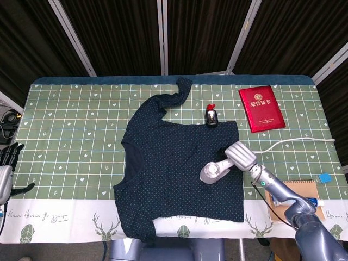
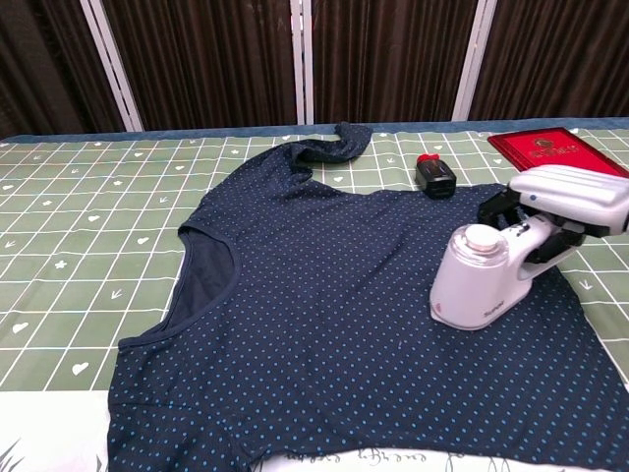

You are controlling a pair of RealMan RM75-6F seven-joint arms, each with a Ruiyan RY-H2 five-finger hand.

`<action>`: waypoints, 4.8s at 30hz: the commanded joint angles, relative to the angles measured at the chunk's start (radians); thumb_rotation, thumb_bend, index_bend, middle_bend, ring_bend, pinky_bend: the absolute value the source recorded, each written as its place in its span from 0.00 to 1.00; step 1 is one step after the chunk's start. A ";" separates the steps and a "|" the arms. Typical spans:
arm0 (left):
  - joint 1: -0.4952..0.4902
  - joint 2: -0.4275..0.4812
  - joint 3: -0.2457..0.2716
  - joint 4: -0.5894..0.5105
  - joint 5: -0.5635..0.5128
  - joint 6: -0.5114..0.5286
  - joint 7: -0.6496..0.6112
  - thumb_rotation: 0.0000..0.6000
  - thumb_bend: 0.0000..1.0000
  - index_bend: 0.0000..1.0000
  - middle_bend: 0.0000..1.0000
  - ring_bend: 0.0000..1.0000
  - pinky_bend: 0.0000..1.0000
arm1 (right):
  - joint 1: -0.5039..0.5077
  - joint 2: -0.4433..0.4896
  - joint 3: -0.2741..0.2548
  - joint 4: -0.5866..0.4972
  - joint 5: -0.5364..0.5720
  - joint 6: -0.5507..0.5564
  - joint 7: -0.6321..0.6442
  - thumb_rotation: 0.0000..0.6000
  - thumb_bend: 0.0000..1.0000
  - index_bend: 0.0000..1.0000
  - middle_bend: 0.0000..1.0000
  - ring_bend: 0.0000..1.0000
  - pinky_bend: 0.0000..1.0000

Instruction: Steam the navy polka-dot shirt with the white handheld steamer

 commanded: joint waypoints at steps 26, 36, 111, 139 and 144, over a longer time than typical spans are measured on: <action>-0.002 0.002 0.001 -0.004 0.002 -0.001 -0.005 1.00 0.00 0.00 0.00 0.00 0.00 | 0.032 -0.104 -0.023 -0.034 -0.049 0.099 -0.054 1.00 0.78 0.83 0.65 0.67 0.95; 0.000 0.009 0.001 -0.003 0.004 0.002 -0.017 1.00 0.00 0.00 0.00 0.00 0.00 | 0.070 -0.116 -0.040 -0.147 -0.086 0.097 -0.162 1.00 0.78 0.83 0.65 0.67 0.95; -0.004 -0.001 0.007 -0.004 0.007 -0.002 0.000 1.00 0.00 0.00 0.00 0.00 0.00 | -0.008 0.018 -0.097 -0.104 -0.113 0.156 -0.183 1.00 0.78 0.83 0.65 0.67 0.95; -0.007 -0.009 0.011 -0.009 0.011 -0.003 0.014 1.00 0.00 0.00 0.00 0.00 0.00 | -0.077 0.046 -0.158 -0.010 -0.161 0.245 -0.066 1.00 0.78 0.83 0.65 0.67 0.95; -0.007 -0.008 0.011 -0.009 0.012 -0.003 0.013 1.00 0.00 0.00 0.00 0.00 0.00 | -0.077 0.050 -0.181 -0.062 -0.200 0.300 -0.122 1.00 0.78 0.83 0.65 0.67 0.95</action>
